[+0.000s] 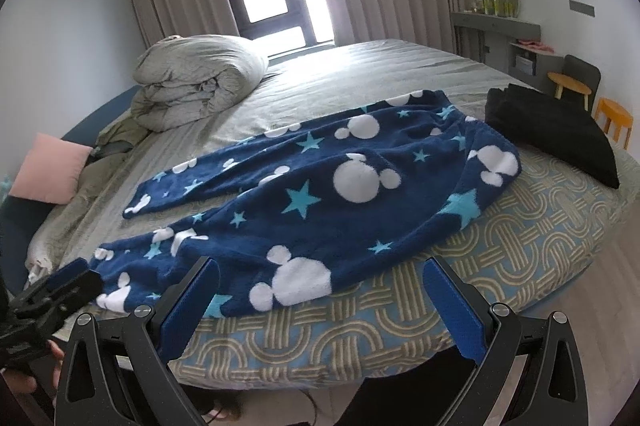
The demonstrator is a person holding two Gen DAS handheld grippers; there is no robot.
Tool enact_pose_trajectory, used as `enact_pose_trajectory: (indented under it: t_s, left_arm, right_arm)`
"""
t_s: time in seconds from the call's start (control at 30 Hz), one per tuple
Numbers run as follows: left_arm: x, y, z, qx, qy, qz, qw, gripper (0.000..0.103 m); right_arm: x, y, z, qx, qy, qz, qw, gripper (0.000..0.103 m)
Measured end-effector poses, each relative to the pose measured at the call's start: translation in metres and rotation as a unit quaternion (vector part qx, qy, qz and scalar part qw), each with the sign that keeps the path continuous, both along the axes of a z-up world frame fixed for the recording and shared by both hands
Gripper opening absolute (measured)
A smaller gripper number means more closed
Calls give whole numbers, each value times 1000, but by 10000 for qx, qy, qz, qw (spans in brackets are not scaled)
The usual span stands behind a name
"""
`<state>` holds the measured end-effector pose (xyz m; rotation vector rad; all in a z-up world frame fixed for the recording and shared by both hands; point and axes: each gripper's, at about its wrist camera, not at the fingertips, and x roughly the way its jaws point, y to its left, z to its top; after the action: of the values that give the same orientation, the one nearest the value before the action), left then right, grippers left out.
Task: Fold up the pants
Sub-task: 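Move both grippers toward the cuffs of the navy star-print pants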
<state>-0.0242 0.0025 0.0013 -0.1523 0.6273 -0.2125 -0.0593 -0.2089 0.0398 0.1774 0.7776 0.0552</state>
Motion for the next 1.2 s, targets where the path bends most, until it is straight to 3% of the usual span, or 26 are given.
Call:
enact_pose_trajectory:
  t_s: [0.17, 0.3, 0.37, 0.43, 0.5, 0.77, 1.03, 1.2]
  left_arm:
    - [-3, 4, 0, 3, -310, 147, 9994, 102]
    - [-4, -5, -5, 630, -363, 64, 9973, 102]
    - [-5, -8, -7, 841, -337, 35, 9959, 102]
    - [-5, -6, -9, 732, -317, -40, 9968, 102]
    - [-4, -1, -10, 590, -163, 8, 9981, 102]
    - [-7, -2, -11, 1022, -162, 520, 9933, 102]
    - [-15, 14, -13, 842, -157, 677, 9940, 102]
    - [-15, 25, -15, 715, -9, 845, 9939, 102]
  right_arm:
    - [-1, -3, 1, -48, -70, -82, 9999, 103]
    - [-13, 11, 13, -1254, -677, -408, 9890, 103]
    - [-17, 17, 17, -1455, -876, -344, 9849, 103]
    - [-18, 19, 18, -1462, -909, -360, 9844, 103]
    - [-15, 17, 15, -1373, -773, -298, 9871, 103]
    - [-9, 9, 0, -681, -231, 50, 9974, 103]
    - [-15, -15, -2, 112, -419, -228, 9988, 103]
    - [-8, -28, -12, 698, -77, -249, 9972, 103]
